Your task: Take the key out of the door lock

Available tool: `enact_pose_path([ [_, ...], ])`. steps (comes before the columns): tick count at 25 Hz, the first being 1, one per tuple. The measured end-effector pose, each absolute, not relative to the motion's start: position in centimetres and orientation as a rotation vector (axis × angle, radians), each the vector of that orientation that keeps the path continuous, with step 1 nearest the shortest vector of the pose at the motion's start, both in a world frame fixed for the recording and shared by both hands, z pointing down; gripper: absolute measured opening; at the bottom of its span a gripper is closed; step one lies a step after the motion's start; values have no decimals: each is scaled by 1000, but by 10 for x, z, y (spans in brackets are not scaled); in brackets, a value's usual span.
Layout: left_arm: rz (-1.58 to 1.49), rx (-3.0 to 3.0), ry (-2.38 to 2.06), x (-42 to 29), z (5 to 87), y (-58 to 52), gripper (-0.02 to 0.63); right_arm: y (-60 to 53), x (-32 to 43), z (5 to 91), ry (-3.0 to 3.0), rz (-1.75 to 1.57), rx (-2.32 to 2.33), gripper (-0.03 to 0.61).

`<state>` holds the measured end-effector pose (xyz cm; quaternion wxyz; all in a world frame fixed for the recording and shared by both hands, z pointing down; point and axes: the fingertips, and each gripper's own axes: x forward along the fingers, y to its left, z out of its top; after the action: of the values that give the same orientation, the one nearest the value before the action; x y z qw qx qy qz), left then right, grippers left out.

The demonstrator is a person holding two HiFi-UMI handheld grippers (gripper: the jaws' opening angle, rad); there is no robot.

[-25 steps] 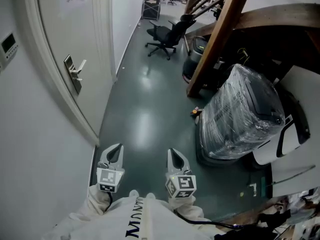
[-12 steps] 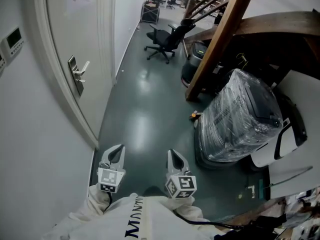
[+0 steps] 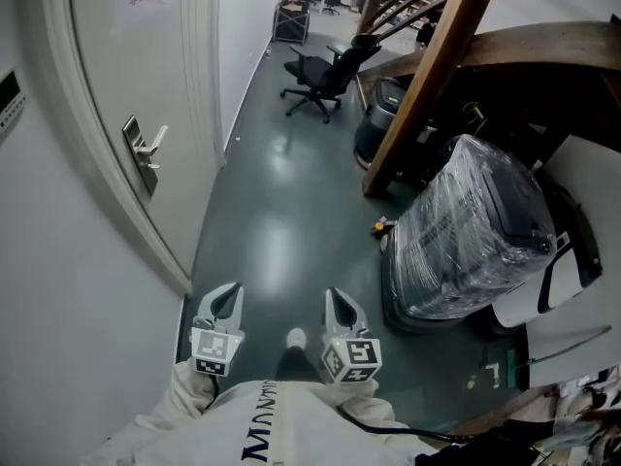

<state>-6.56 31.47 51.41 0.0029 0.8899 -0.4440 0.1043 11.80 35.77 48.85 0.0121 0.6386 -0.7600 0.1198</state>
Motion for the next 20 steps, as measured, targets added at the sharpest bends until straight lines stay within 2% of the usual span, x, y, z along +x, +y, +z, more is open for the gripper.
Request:
enact_pose_path([
  [20,409,2770,-1424,6,512,163,0,203,187,498,-2405,438,1935,0],
])
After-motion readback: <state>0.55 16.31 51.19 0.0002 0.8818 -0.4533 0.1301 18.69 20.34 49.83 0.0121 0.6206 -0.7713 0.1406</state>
